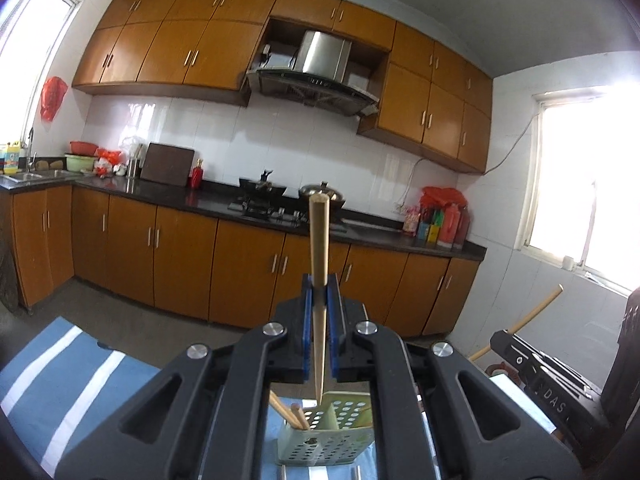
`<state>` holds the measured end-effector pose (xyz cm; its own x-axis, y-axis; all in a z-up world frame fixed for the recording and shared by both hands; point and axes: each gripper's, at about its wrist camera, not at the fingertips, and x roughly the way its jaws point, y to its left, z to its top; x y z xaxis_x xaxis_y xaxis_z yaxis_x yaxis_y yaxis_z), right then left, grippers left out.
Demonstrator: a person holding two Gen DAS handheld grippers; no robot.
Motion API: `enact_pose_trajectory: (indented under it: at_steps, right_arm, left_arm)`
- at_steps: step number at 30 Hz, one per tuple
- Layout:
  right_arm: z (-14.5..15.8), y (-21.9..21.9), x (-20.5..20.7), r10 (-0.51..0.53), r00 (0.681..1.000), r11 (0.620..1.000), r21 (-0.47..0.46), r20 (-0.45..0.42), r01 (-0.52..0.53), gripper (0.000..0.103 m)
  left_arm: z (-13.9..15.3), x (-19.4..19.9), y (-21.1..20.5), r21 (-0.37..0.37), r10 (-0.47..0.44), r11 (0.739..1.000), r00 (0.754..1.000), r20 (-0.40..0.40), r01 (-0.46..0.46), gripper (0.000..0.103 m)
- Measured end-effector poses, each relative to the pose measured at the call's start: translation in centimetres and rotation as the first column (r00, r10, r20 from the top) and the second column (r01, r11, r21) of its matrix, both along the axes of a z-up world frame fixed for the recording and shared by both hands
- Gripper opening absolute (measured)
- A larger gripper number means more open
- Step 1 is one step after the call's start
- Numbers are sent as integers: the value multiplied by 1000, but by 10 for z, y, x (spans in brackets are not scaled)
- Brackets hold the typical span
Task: Organize utensils
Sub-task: 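Carry both chopsticks over the green holder and open both tools to drop them in, then lower the right tool onto a chopstick and grasp it while the left tool grasps another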
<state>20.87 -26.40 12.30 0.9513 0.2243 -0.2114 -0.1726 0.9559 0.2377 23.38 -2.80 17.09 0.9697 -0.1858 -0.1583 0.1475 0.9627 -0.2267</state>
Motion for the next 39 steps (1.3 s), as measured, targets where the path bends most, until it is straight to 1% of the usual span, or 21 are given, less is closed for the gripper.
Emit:
enact_pose_trajectory:
  at_steps: [5, 9, 14, 19, 21, 23, 24, 27, 29, 31, 33, 35, 37, 39]
  right_arm:
    - [-16, 11, 16, 15, 999, 1000, -13, -51, -15, 7]
    - [-24, 16, 21, 22, 996, 999, -27, -82, -24, 7]
    - [-28, 17, 24, 22, 994, 999, -30, -105, -25, 7]
    - [-25, 17, 21, 21, 994, 999, -33, -108, -25, 8]
    - [-23, 15, 22, 19, 994, 999, -35, -108, -23, 17]
    - [-20, 13, 17, 13, 995, 999, -35, -100, -17, 21]
    - [-19, 14, 17, 13, 995, 999, -35, -98, -16, 21]
    - [-15, 10, 7, 7, 996, 999, -35, -86, -10, 21]
    - [-12, 6, -5, -2, 997, 999, -43, -72, -1, 21]
    - [-12, 0, -19, -17, 998, 999, -51, -63, 14, 24]
    - [-17, -6, -30, -31, 997, 998, -53, -64, 28, 31]
    - [-28, -13, -42, -43, 995, 998, -53, -91, 39, 31]
    - [-48, -16, -51, -53, 988, 997, -65, -144, 44, 31]
    - [-70, -14, -54, -56, 977, 996, -83, -204, 40, 31]
  left_arm:
    - [-23, 21, -1, 9, 3, 1000, 999, -44, -3, 8]
    - [-33, 29, 2, 9, -3, 1000, 998, -67, 3, 8]
    - [-38, 31, 7, 8, -6, 1000, 996, -86, 6, 8]
    - [-41, 28, 9, 1, -7, 1000, 995, -97, 8, 8]
    - [-41, 26, 9, -4, -7, 1000, 995, -101, 7, 8]
    - [-39, 23, 11, -10, -5, 1000, 995, -104, 4, 10]
    - [-38, 22, 12, -13, -4, 1000, 995, -105, 2, 10]
    - [-34, 15, 19, -31, -2, 1000, 994, -110, -1, 11]
    - [-33, 5, 26, -34, 5, 999, 993, -116, -9, 15]
    - [-34, -7, 33, -28, 10, 1000, 993, -117, -13, 17]
    - [-39, -23, 41, -7, 27, 1000, 991, -128, -28, 20]
    - [-51, -38, 50, 11, 39, 999, 988, -152, -38, 23]
    - [-66, -48, 57, 32, 57, 998, 981, -185, -52, 24]
    - [-89, -56, 65, 56, 78, 996, 967, -243, -66, 26]
